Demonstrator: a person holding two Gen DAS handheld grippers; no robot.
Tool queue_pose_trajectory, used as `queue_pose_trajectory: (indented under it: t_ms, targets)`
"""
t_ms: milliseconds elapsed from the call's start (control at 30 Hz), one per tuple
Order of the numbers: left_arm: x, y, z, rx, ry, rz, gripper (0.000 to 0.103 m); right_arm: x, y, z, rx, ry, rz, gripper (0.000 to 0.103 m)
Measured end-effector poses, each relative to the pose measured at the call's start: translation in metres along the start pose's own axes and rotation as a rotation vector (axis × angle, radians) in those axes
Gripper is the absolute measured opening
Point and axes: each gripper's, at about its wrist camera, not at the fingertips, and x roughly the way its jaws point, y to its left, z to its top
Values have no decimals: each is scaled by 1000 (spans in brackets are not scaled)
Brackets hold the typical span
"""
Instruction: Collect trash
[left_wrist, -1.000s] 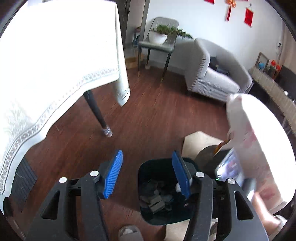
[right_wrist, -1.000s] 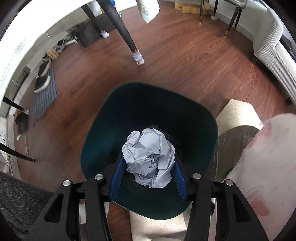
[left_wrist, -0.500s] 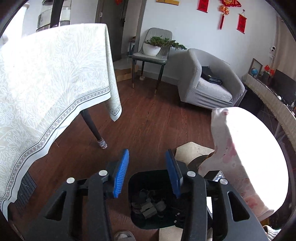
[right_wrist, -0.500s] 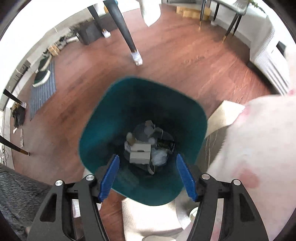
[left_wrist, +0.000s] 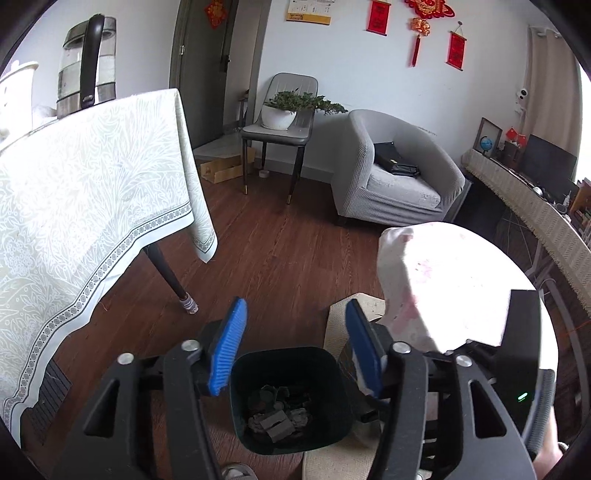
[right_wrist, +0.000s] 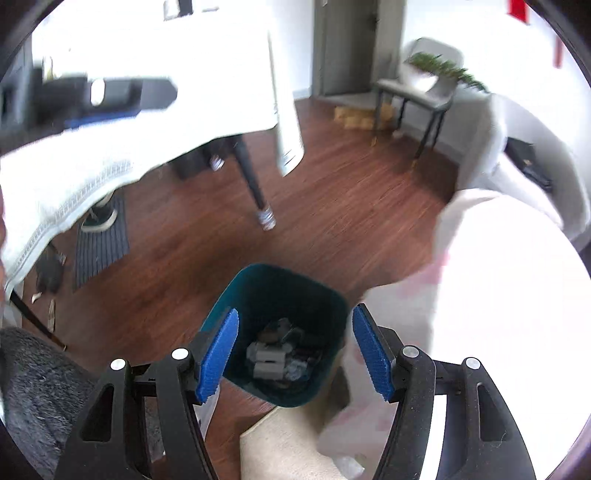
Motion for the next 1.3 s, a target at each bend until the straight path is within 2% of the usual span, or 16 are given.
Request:
queue_pose_trajectory:
  t_ms: [133,267,333,400,467,533,633,700,800,900,1033,1300]
  targets:
    - [-11,-16,-6,6,-14,-39,73,-41,-24,-15,68,-70,-67,65]
    - [-22,-34,-21,39,-25,-36,80,-84,-54,-39,163,-138,-141,64]
    - [-31,-43,-29,51,-46,-26,86,-101,-66,-56,213,-158,-170,64]
    - [-41,-50,-37,57,-55,-55,95,-118,-75,-76,254,-176,-210,64]
    - [-50,-57,-45,78,-57,-55,95,-135,-81,-98,294,-195,-256,67]
    - [-60,-62,-55,98,-66,-33,96,-150,-85,-118,325,-206,-299,75]
    - [-71,-66,-71,119,-65,-30,97,-167,-94,-145,363,-208,-349,78]
    - [-76,-67,-80,126,-59,-23,98,-178,-98,-161,401,-216,-364,81]
    - [-84,-64,-96,122,-68,-33,100,-197,-99,-184,445,-238,-377,92]
    - [-88,-59,-107,125,-72,-22,100,-209,-98,-199,479,-255,-386,99]
    - [-88,-57,-113,127,-84,2,100,-224,-97,-216,500,-286,-385,99]
    - [-93,-55,-122,128,-145,-10,100,-229,-89,-231,469,-333,-381,99]
